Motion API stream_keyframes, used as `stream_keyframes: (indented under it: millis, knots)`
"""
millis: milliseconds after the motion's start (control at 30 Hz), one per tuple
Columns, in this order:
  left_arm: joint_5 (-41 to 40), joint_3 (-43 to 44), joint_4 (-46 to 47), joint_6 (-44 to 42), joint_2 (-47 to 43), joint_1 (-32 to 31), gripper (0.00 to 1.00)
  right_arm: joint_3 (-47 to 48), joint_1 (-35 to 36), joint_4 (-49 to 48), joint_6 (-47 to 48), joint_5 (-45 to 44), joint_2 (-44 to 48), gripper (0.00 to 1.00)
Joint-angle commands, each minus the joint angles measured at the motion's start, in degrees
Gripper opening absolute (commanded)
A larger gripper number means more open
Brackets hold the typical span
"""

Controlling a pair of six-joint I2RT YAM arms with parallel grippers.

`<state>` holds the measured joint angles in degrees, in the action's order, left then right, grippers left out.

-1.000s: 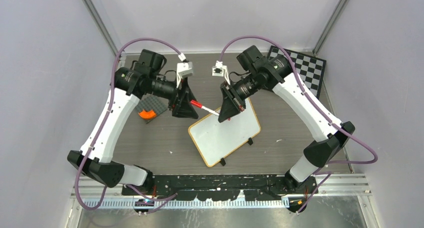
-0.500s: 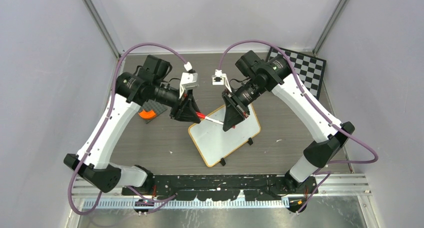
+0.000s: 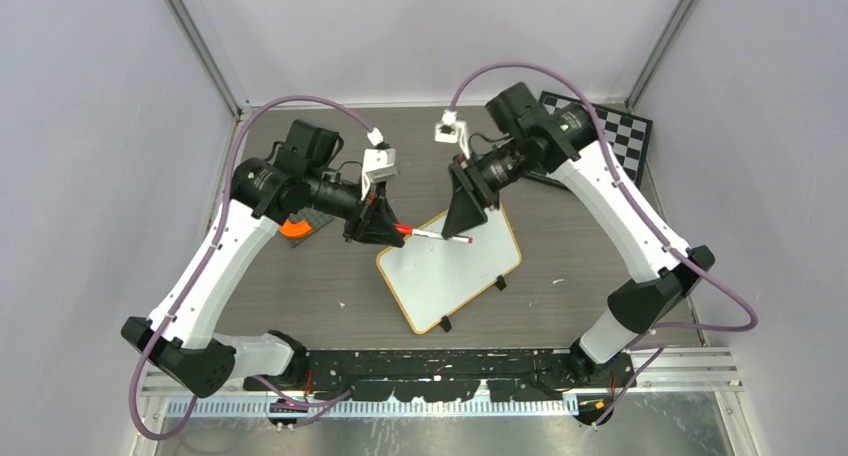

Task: Write a sentence on the whiteboard
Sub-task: Open the whiteboard marker.

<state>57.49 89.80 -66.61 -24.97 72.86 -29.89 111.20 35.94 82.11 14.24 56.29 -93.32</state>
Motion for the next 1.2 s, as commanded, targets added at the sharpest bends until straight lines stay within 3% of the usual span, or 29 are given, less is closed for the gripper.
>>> stream_keyframes:
  millis: [0,100,233,400,533,633,767,1167]
  knots:
    - [-0.11,-3.39,13.48,12.81,-2.18,3.18,0.0,-5.31,-7.33,-24.87,-20.74,-2.44,7.52,0.66]
    - [0.63,-6.97,22.25,23.33,-3.31,4.98,0.0,-9.28,-10.38,-34.64,-28.49,-1.42,10.3,0.79]
    - [2.16,-10.05,33.6,36.92,-3.87,6.98,0.0,-10.02,-12.4,-40.56,-37.87,2.46,8.7,0.8]
    - [1.7,-11.18,45.98,51.97,-3.11,8.88,0.0,-20.57,-12.75,-64.7,-59.08,3.29,11.48,0.72]
    - [3.86,-15.56,61.09,65.45,-3.22,10.28,0.0,-21.78,-12.88,-69.83,-64.61,3.17,11.04,0.64]
    - [1.59,-16.09,61.17,66.27,-2.8,10.33,0.0,-23.38,-12.91,-75.19,-68.48,3.83,11.29,0.56]
    - [-0.71,-15.37,58.06,64.18,-1.84,10.38,0.0,-24.87,-12.91,-80.56,-73.36,4.09,11.58,0.55]
    - [4.31,-15.77,61.37,66.85,-0.77,9.36,0.0,-24.36,-11.33,-77.68,-69.41,5.5,10.82,0.48]
